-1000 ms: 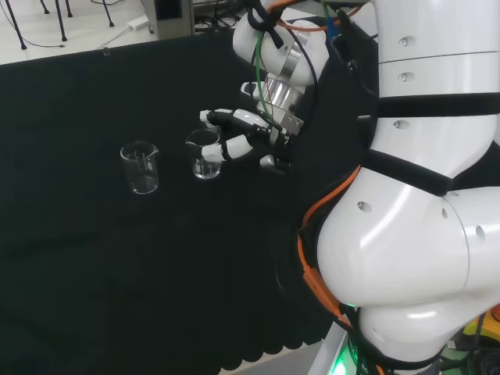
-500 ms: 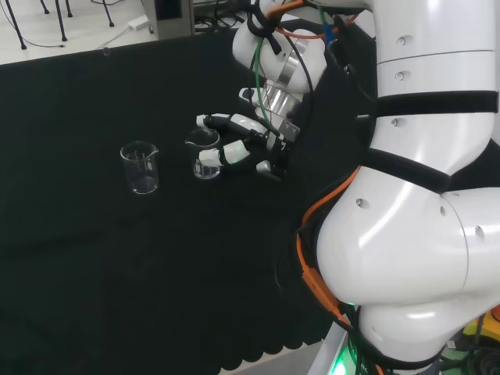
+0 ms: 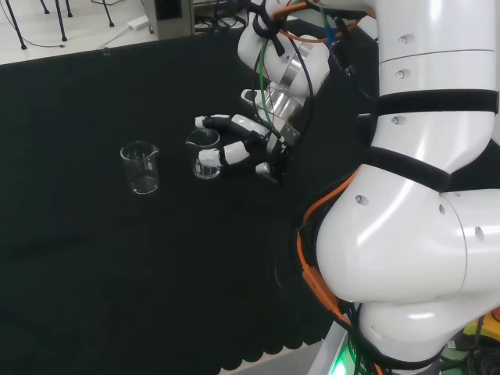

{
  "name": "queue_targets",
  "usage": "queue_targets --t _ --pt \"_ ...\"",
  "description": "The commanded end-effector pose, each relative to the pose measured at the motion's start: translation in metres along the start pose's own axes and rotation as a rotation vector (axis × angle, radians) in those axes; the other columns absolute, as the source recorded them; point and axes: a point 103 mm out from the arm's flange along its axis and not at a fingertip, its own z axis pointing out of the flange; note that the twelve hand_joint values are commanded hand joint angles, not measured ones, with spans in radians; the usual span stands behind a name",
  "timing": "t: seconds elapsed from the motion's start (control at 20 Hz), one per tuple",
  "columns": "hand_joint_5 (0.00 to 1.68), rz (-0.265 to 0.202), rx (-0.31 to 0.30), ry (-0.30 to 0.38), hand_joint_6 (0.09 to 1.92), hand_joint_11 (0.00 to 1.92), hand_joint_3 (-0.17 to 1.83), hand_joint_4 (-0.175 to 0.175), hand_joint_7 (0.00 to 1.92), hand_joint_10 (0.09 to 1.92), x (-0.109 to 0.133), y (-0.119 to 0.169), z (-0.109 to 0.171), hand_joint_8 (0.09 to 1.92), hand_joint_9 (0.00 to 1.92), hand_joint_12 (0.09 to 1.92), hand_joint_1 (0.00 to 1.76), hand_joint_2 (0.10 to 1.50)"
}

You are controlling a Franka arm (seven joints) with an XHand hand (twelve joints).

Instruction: Pick up the beaker on the right.

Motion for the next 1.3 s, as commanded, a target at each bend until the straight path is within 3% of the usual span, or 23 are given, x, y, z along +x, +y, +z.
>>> queue_targets --t 0.05,0.25,0.6,0.9,1.1,1.3 --pt "0.40 -0.026 -0.014 0.027 0.09 0.00 0.61 -0.003 0.23 0.56 0.003 0.002 0.007 0.45 0.29 0.98 0.89 0.47" --pt "0.41 -0.030 -0.029 0.019 0.09 0.00 0.62 -0.002 0.24 0.56 0.017 0.014 0.039 0.45 0.30 0.98 0.90 0.47" --pt "0.47 -0.047 -0.069 0.074 0.09 0.00 0.63 -0.001 0.29 0.55 0.008 0.007 0.014 0.45 0.33 1.01 0.93 0.46" --pt "0.59 -0.023 -0.099 0.061 0.11 0.00 0.65 -0.001 0.35 0.55 0.007 0.010 0.015 0.45 0.38 1.08 0.96 0.47" --pt "0.64 -0.020 -0.087 0.057 0.70 0.00 0.65 -0.001 0.47 0.50 0.008 0.013 0.019 0.43 0.48 1.18 1.01 0.50" --pt "0.58 -0.024 -0.079 0.060 0.87 0.00 0.66 -0.005 0.48 0.50 0.009 0.016 0.022 0.43 0.49 1.20 1.02 0.49"
